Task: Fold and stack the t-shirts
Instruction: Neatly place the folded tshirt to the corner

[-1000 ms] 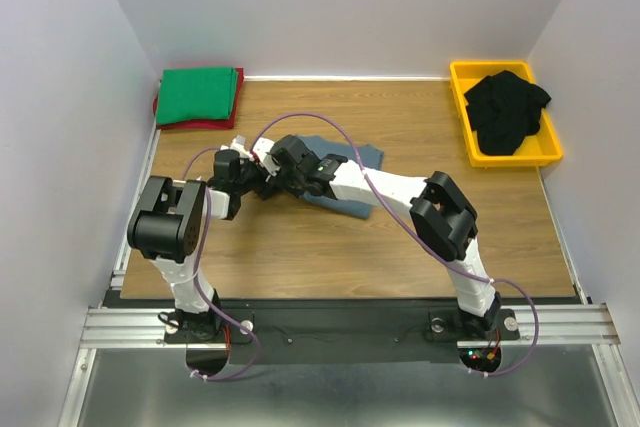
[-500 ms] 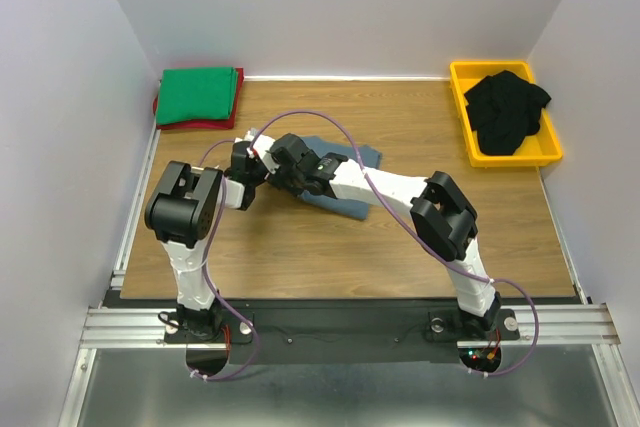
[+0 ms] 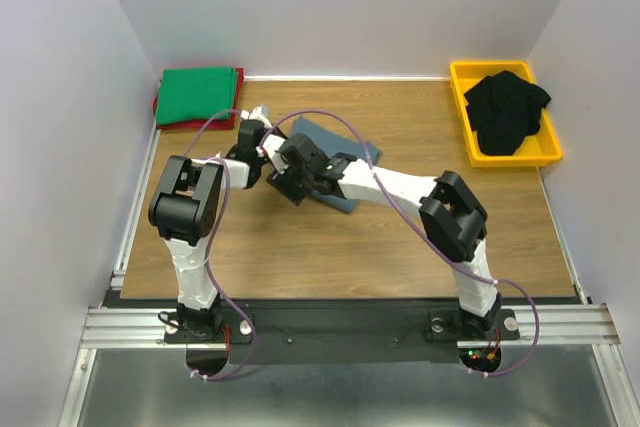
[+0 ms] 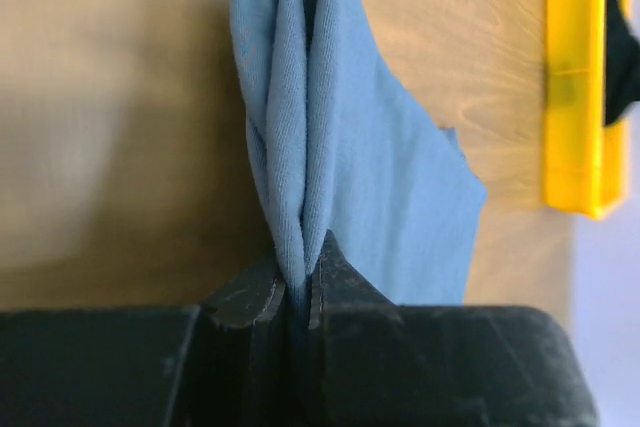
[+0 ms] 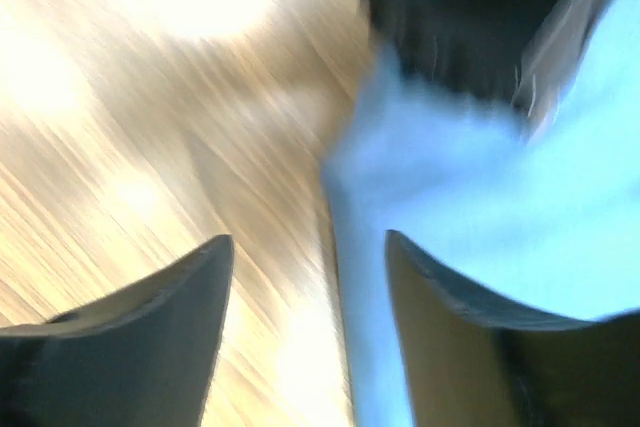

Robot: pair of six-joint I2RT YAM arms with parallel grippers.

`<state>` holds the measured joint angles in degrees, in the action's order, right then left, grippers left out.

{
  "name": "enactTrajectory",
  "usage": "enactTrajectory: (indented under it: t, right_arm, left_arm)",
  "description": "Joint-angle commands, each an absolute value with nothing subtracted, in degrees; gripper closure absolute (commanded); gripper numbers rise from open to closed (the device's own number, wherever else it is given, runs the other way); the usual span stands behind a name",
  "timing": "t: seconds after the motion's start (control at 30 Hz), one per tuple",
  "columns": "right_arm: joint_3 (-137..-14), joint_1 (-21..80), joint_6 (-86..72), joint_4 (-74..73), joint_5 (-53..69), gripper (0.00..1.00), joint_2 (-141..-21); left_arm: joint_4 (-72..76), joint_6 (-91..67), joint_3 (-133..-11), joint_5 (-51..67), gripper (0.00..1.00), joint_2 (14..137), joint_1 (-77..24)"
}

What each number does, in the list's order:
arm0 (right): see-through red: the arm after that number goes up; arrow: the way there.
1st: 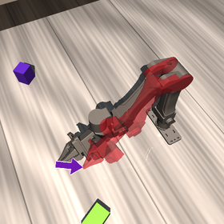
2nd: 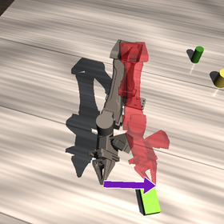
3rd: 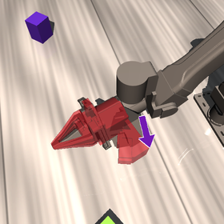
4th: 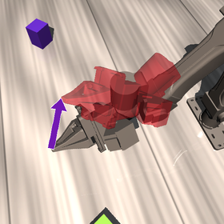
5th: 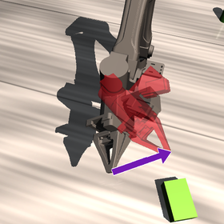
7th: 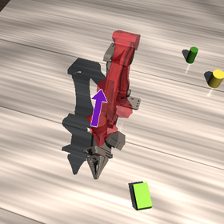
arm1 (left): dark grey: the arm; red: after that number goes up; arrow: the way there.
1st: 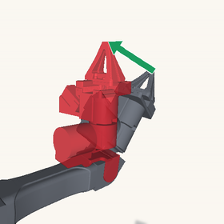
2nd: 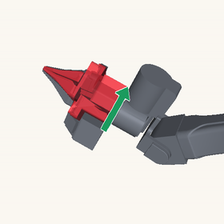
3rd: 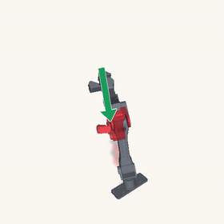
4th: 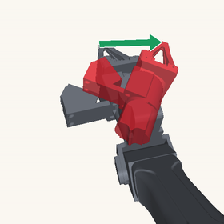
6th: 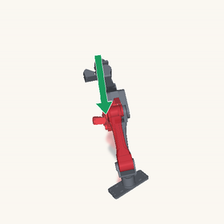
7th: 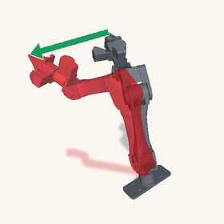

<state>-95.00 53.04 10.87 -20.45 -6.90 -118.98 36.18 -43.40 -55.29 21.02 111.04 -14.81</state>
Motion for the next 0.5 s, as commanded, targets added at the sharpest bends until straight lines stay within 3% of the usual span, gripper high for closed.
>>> enactTrajectory:
  t: [0.0, 0.13, 0.47]
  right_arm:
    - [-91.07, 48.44, 9.23, -18.28, -7.74, 0.25, -110.49]
    - [-85.09, 42.38, 8.97, -18.54, -7.47, 0.00, -102.77]
    - [-75.94, 34.45, 10.81, -19.86, -9.67, 0.00, -93.00]
  left_arm:
    - [26.04, -22.74, -66.40, 13.20, 0.96, 109.42, -14.85]
    - [18.46, -12.69, -74.52, 7.83, 0.98, 111.44, -14.68]
    - [8.71, 3.15, -101.12, 3.08, 0.98, 121.27, -11.43]
